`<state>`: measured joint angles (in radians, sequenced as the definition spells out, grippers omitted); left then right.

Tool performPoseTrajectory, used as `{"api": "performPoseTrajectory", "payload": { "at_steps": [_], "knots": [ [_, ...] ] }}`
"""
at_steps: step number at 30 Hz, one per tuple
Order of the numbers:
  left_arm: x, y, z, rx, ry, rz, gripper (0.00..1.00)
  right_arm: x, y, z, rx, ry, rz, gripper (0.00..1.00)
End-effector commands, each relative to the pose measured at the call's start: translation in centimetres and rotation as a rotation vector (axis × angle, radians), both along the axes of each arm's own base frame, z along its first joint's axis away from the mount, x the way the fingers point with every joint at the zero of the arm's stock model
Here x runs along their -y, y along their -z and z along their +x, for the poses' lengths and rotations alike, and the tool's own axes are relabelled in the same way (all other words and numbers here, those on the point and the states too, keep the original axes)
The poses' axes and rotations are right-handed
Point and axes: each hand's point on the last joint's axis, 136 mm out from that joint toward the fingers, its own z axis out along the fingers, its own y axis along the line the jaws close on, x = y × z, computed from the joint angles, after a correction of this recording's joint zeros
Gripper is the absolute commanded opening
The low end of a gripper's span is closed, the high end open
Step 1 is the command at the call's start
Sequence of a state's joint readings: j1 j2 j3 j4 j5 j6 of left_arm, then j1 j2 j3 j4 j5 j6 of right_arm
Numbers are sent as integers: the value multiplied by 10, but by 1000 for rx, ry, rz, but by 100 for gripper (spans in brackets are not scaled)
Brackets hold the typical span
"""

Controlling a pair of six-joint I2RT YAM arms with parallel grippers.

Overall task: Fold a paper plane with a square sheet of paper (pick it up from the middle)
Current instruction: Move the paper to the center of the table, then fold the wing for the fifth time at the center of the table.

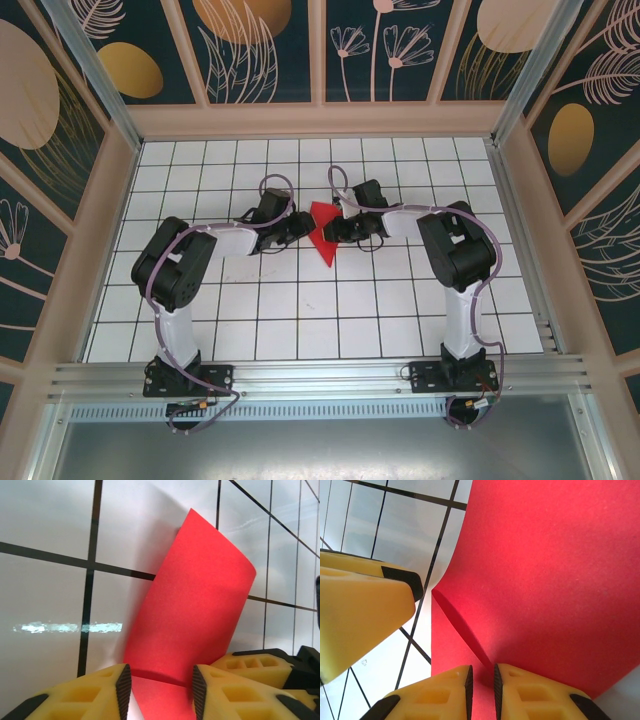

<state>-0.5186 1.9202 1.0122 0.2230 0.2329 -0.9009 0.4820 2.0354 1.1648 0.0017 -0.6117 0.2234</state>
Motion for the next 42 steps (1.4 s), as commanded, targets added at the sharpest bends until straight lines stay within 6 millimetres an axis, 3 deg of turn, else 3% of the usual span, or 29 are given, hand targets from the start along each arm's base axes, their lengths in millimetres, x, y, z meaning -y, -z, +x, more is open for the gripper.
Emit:
{"api": "performPoseTrajectory", "payload": {
  "at_steps": [1, 6, 26, 31, 34, 38, 42],
  "knots": [
    [-4, 11, -1, -21, -3, 61, 43, 4, 4, -9, -38, 5, -5, 23],
    [3, 12, -2, -26, 19, 44, 43, 4, 5, -9, -36, 5, -6, 23],
    [13, 11, -6, -31, 54, 7, 24, 4, 2, -7, -31, 13, -3, 23],
    [10, 13, -6, -32, 35, 10, 13, 2, -16, -1, 3, 31, 21, 24],
    [7, 9, -4, -22, 13, 12, 9, 6, -38, 10, 66, 83, 34, 28],
    [2, 1, -4, 0, -26, 2, 6, 27, -68, 25, 195, 221, 10, 41],
    [-12, -4, -10, 12, -100, -10, 5, 50, -87, 27, 345, 330, -55, 49]
  ]
}}
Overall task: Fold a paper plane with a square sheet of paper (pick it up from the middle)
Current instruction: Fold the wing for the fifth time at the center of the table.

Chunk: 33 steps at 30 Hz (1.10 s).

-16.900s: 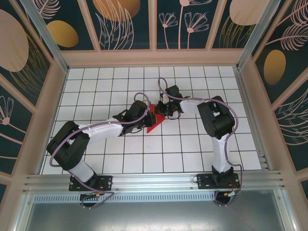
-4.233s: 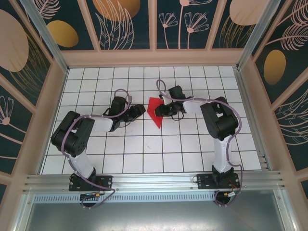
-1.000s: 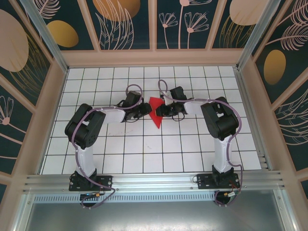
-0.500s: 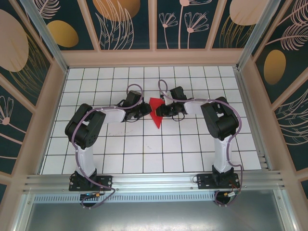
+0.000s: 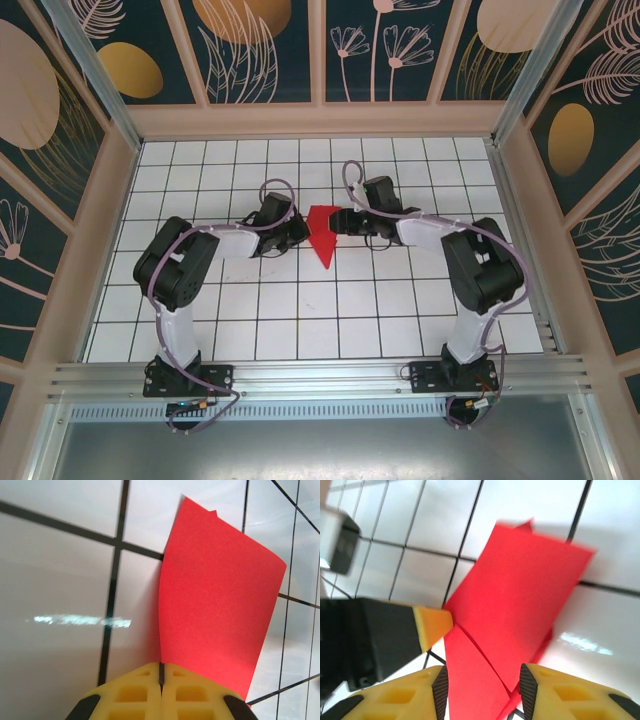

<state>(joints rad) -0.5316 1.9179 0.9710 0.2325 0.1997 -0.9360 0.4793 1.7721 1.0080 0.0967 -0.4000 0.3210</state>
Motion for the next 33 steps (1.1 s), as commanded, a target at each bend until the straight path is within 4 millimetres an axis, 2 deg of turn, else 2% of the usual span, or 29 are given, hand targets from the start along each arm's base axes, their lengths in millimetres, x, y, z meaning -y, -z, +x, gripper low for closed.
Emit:
{"api": "performPoseTrajectory", "payload": {
  "at_steps": [1, 4, 7, 9, 13, 15, 19, 25, 33],
  "knots": [
    [-10, -21, 0, 52, -86, -27, 5, 21, -28, 14, 194, 139, -54, 50],
    [-22, -30, -5, 74, -151, -42, 5, 23, -40, 2, 328, 157, -108, 52],
    [-31, -37, -10, 86, -202, -52, 5, 6, -46, -13, 427, 90, -122, 52],
    [-33, -46, -12, 100, -225, -67, 5, -8, -44, -23, 472, 18, -122, 51],
    [-35, -50, -15, 94, -248, -74, 5, -34, -40, -41, 548, -93, -125, 52],
    [-34, -51, -15, 88, -254, -84, 5, -42, -33, -47, 573, -142, -132, 52],
    [-33, -49, -15, 71, -257, -73, 6, -53, -31, -70, 734, -209, -144, 55],
    [-34, -48, -14, 64, -261, -66, 6, -65, -9, -84, 781, -296, -197, 48],
    [-32, -49, -14, 59, -259, -68, 7, -81, 8, -78, 844, -304, -266, 44]
  ]
}}
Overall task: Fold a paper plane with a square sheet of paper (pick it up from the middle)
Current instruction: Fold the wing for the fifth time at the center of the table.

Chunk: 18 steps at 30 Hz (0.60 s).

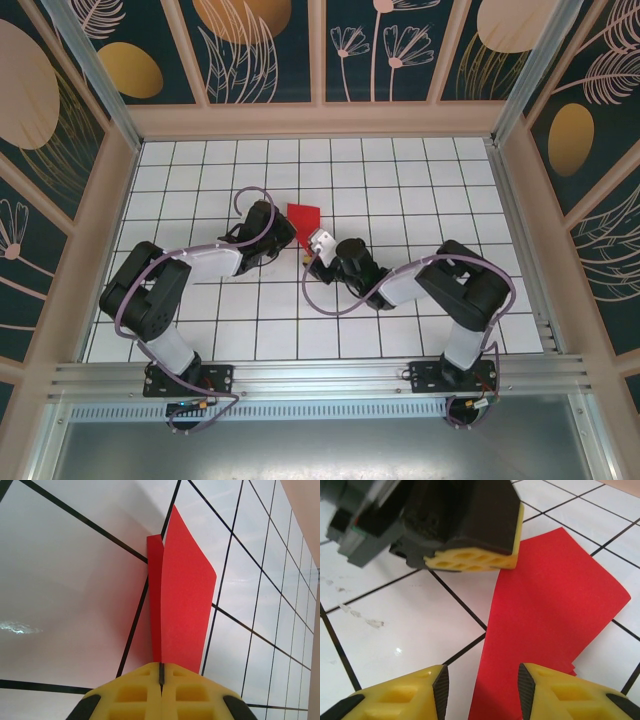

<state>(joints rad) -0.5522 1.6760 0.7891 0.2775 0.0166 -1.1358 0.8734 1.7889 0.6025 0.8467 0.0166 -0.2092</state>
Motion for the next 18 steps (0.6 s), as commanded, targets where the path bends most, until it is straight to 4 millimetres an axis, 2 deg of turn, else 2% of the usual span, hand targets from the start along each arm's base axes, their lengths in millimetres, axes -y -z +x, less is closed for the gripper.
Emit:
{"api": "performPoseTrajectory", "payload": {
  "at_steps": [1, 10, 15, 18],
  "knots": [
    [4, -7, 4, 1, -8, -7, 7, -13, -12, 12, 103, 9, 7, 42],
    [5, -6, 3, -3, -2, -10, 7, -21, -12, 33, 150, 67, 15, 37],
    [5, -6, 3, -3, -1, -9, 7, -26, -10, 38, 149, 76, 25, 34],
    [6, -6, 3, -2, 2, -11, 7, -25, -7, 39, 139, 79, 28, 30]
  ]
}}
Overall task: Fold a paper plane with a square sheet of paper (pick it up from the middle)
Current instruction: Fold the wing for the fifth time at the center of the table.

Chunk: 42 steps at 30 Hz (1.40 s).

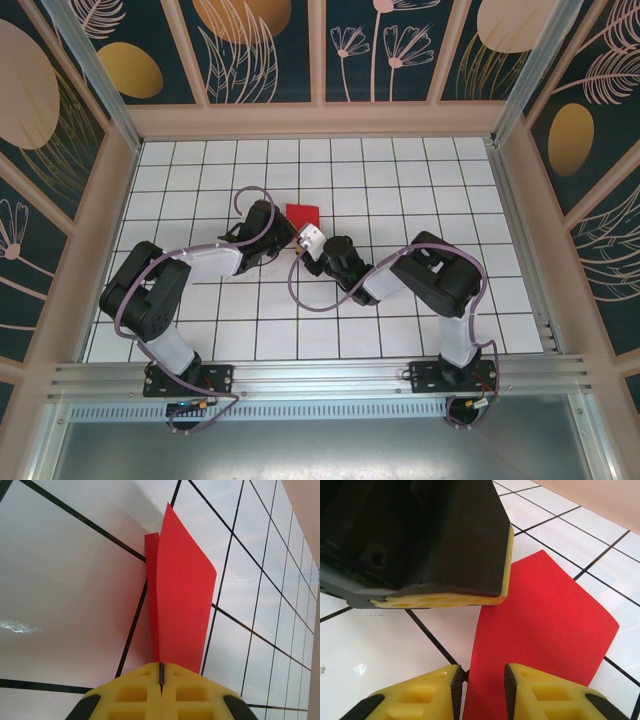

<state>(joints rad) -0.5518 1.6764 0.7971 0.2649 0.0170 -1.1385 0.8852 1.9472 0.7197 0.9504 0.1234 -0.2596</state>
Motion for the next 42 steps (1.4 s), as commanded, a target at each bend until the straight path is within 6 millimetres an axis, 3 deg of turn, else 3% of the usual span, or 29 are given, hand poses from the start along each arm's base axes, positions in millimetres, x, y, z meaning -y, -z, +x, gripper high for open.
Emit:
{"api": "performPoseTrajectory", "payload": {
  "at_steps": [1, 11, 20, 29, 37, 42],
  "knots": [
    [6, -6, 3, 4, 4, -12, 8, -5, -9, 7, 30, 10, 38, 29],
    [7, -10, 4, 12, 10, -18, 14, 1, -5, 12, -8, 25, 70, 12],
    [0, -10, 5, 24, 0, 11, 49, 11, -16, 4, -94, -38, 175, 8],
    [-3, -34, 12, 120, 21, 38, 68, 31, -30, 2, -297, -83, 393, 4],
    [10, -40, 8, 208, 105, -19, 72, 44, -33, 6, -538, -85, 578, 0],
    [21, -35, 8, 221, 167, -36, 65, 44, -23, 7, -661, -65, 617, 0]
  ]
}}
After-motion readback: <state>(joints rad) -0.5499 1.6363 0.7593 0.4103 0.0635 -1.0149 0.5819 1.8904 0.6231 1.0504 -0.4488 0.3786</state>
